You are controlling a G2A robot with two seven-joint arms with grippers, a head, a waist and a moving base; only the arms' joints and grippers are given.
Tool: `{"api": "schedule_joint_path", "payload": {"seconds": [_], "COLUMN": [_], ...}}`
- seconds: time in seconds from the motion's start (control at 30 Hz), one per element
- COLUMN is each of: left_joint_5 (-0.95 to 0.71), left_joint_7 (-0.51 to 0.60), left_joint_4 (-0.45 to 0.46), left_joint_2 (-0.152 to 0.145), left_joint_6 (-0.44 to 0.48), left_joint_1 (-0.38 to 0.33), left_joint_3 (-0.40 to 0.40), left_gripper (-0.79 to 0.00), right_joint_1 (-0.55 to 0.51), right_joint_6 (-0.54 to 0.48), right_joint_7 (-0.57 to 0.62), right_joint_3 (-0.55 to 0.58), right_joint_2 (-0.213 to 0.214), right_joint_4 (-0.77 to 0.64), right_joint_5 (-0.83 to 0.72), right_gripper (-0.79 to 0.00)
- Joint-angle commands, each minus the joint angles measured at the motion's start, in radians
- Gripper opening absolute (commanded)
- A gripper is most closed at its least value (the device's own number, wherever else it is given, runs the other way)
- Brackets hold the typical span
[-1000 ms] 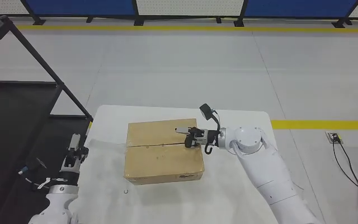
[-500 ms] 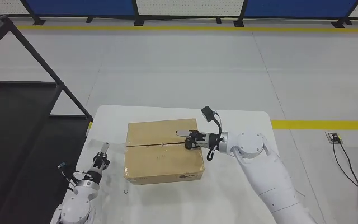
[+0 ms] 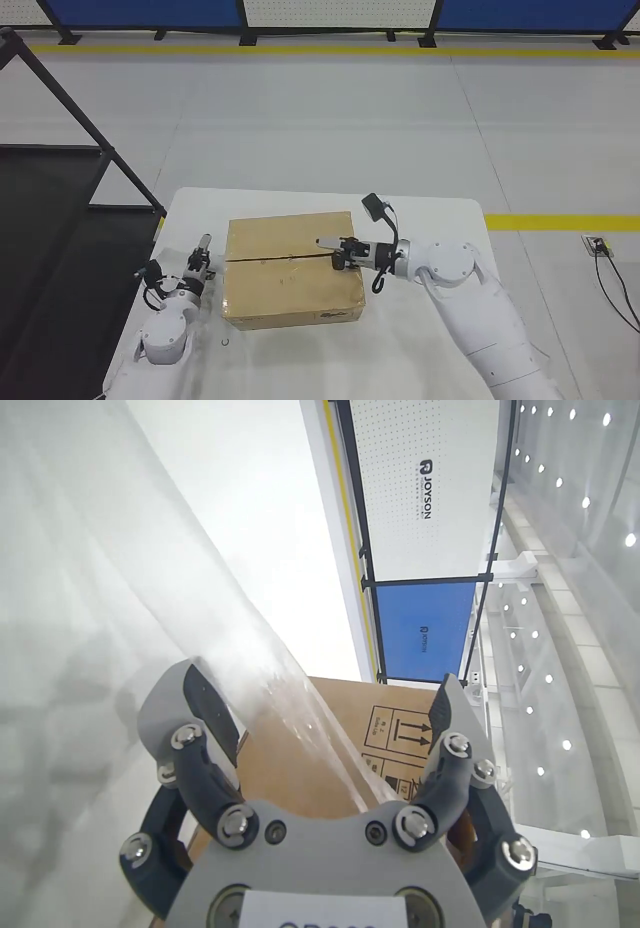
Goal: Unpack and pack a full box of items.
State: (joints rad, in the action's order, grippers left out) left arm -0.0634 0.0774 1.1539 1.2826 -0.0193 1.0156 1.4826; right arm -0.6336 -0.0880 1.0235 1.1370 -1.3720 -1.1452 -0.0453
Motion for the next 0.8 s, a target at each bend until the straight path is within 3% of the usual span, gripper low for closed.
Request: {"api": "schedule_joint_path", "payload": {"seconds": [0.0, 0.27, 0.5, 0.77], "left_joint_5": [-0.066, -0.201, -0.234, -0.24], "left_joint_7": [-0.005, -0.038, -0.073, -0.034], "left_joint_4": [-0.042, -0.104, -0.069, -0.013], "left_joint_2": [0.007, 0.018, 0.015, 0.005], "left_joint_6": [0.006, 0.104, 0.186, 0.214], "left_joint_1": [-0.029, -0.07, -0.045, -0.021], "left_joint_3": [-0.002, 0.031, 0.081, 0.132], "left_gripper": [0.0, 0.0, 0.0, 0.0], "right_joint_1": [-0.003, -0.008, 0.006, 0.026], "right_joint_6": [0.005, 0.02, 0.026, 0.025], "right_joint_7": [-0.001, -0.007, -0.007, -0.007], "right_joint_3": [0.001, -0.004, -0.018, -0.034], "right_joint_2": [0.002, 0.008, 0.009, 0.009], "right_joint_4": [-0.009, -0.029, -0.017, 0.006], "right_joint_5": [0.002, 0.006, 0.001, -0.008], "right_gripper": [0.0, 0.0, 0.0, 0.0]}}
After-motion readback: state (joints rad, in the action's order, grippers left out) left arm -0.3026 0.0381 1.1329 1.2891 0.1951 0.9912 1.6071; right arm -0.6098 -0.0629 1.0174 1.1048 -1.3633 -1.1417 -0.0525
